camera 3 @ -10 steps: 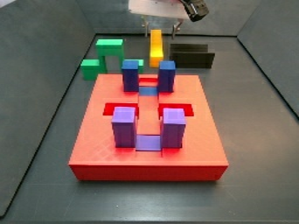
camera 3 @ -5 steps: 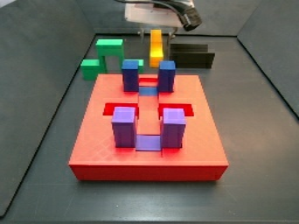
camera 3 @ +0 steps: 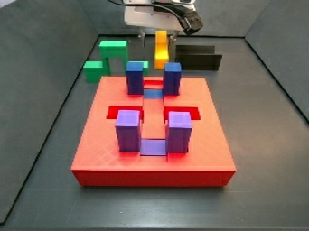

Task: Pick up the yellow object. Move up. Move to above the board. Insert the yellow object.
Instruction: Pick up the yellow object.

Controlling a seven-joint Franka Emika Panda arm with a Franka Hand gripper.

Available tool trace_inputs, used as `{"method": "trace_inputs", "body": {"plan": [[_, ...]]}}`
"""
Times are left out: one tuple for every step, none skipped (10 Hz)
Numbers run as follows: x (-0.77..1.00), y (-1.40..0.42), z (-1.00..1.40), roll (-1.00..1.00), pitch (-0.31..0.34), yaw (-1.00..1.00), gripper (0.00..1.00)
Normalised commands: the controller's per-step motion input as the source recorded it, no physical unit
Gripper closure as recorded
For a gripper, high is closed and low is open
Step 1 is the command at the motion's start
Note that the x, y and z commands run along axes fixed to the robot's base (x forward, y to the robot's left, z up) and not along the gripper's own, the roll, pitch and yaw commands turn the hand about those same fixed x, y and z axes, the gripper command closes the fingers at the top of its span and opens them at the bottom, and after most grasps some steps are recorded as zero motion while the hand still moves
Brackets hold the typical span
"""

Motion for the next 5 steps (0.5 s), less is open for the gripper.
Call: {"method": "trace_inputs", "body": {"plan": [[0.00, -0.10, 0.00, -0.04, -0.074, 0.03, 0.00], [0.00, -0.13, 0.00, 0.00, -0.066, 0.00, 0.00], [0.00, -0.11, 0.00, 0.00, -0.050, 0.00, 0.00], [0.00, -0.10, 0.00, 0.01, -0.029, -0.03, 0.00], [-0.04, -0.07, 0.00, 0.02, -0.010, -0.09, 0.00]]}}
